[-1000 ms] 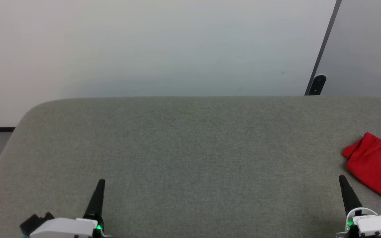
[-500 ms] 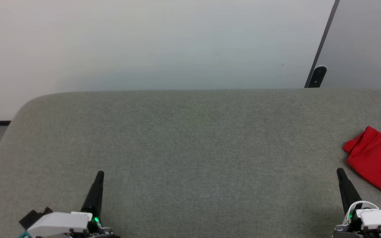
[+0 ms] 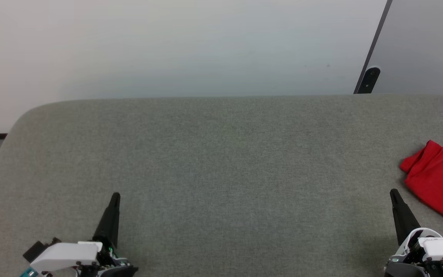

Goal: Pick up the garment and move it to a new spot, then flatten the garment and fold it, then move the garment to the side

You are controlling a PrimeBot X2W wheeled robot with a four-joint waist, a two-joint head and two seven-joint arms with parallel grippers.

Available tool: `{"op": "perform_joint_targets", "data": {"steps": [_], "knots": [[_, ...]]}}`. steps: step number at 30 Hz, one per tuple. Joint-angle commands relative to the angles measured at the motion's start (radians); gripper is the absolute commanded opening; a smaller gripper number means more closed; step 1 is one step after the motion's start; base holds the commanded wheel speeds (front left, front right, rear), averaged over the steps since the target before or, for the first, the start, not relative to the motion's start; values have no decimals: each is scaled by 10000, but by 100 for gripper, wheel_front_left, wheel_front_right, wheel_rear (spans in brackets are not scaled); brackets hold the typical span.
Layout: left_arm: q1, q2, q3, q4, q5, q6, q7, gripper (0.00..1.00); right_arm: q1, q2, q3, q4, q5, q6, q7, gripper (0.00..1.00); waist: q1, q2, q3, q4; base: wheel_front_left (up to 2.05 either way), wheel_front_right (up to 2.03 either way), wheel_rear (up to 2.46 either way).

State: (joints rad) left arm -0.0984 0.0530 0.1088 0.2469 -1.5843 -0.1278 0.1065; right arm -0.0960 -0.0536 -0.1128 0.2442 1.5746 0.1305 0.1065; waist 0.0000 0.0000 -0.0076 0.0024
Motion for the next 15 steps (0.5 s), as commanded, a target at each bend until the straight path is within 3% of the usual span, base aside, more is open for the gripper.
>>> {"op": "perform_joint_targets", "data": {"steps": [1, 15], "knots": [[-141, -28, 64, -19, -198, -51, 79, 0, -183, 44, -23, 7, 266, 4, 76, 0, 0, 0, 43, -11, 0, 0, 0], [-173, -38, 84, -20, -296, -46, 111, 0, -167, 57, -20, 15, 400, 4, 109, 0, 0, 0, 107, -24, 0, 0, 0]]}}
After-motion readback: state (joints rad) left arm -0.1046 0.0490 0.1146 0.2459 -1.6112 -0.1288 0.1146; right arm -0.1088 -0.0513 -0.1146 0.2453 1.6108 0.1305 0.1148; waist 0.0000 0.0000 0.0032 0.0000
